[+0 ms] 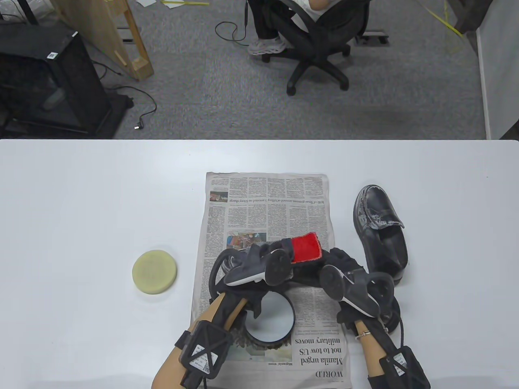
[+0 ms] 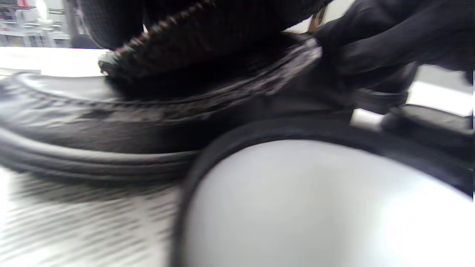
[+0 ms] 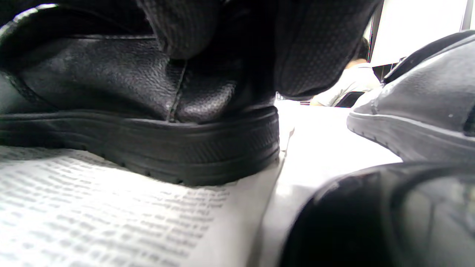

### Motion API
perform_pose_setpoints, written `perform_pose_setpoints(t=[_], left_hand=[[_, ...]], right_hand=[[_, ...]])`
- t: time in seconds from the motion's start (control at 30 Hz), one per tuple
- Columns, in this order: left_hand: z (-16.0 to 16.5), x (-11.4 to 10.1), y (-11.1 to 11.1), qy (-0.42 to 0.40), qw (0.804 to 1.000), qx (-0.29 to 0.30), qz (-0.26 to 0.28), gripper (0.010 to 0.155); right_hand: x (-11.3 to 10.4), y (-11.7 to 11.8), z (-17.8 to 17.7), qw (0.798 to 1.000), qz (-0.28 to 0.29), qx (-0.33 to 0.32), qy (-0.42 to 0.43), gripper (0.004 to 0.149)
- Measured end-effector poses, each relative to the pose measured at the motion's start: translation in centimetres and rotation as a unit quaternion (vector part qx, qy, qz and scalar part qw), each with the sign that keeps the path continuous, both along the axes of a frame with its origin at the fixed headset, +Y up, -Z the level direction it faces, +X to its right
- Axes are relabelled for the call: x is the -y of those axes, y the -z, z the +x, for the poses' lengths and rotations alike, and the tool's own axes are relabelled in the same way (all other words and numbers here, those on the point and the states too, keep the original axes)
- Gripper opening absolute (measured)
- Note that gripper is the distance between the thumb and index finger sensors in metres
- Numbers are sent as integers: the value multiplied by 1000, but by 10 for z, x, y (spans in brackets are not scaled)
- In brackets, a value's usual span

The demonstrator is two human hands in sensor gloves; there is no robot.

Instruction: Dip and apply leather care cream with polishing sponge on shoes

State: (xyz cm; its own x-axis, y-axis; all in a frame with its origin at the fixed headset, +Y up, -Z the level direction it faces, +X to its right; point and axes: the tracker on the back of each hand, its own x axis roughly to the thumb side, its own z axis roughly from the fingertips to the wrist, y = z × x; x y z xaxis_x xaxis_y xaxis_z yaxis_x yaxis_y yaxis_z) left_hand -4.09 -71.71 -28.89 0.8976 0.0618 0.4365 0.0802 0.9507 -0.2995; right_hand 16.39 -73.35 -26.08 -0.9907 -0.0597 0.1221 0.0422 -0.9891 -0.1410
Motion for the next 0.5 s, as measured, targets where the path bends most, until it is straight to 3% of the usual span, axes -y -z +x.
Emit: perform_pose_setpoints(t=[0.17,0.27,0.37,0.5], left_hand=[[-35,10,2,77,996,-46,10,58],[-55,13,-9,137,987,-55,61,57],[-65,15,-28,160,981,-26,104,58],[-66,9,-44,133,987,3,94,58]], right_hand=[[-1,0,-1,1000,4,2,-8,37],[-1,0,-1,1000,5,3,-11,37],[-1,0,-2,1000,6,4,-15,37],[-1,0,-4,1000,9,6,-22,37]])
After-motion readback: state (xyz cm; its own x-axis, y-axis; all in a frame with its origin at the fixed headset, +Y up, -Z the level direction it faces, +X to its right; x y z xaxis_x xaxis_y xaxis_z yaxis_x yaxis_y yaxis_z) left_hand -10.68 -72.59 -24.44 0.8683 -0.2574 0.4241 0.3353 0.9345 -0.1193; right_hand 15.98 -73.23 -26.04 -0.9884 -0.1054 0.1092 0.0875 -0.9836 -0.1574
